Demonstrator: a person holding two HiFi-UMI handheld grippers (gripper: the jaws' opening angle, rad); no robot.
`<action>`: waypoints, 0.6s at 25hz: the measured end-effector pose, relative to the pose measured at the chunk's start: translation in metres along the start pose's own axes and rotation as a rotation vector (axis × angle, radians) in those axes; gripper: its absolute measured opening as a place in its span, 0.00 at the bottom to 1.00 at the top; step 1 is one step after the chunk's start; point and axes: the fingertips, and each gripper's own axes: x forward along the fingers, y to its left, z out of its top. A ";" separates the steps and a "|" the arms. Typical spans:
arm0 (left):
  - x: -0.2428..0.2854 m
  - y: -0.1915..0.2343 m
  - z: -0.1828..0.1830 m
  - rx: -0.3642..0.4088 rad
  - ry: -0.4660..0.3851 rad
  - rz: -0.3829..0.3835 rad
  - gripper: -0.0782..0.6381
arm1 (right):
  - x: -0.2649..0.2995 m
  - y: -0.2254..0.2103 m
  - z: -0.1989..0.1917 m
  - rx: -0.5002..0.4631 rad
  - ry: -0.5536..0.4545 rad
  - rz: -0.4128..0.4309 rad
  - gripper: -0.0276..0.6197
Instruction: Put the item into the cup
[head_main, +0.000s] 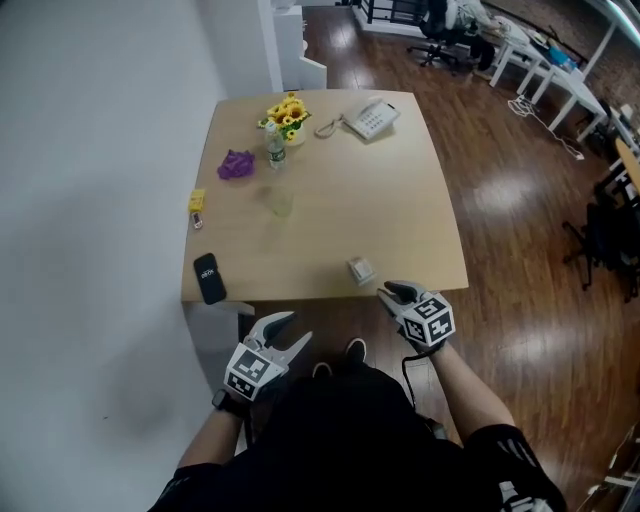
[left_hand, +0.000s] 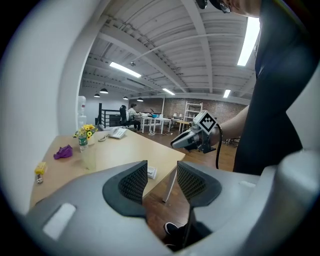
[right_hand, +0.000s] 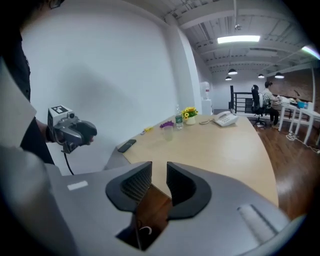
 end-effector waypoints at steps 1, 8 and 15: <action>0.006 0.003 0.000 -0.004 0.008 0.006 0.36 | 0.010 -0.009 -0.005 -0.006 0.023 0.007 0.21; 0.052 0.039 0.004 -0.033 0.064 0.092 0.36 | 0.081 -0.063 -0.041 -0.058 0.202 0.064 0.22; 0.079 0.052 0.007 -0.084 0.098 0.149 0.36 | 0.131 -0.099 -0.087 -0.086 0.386 0.118 0.23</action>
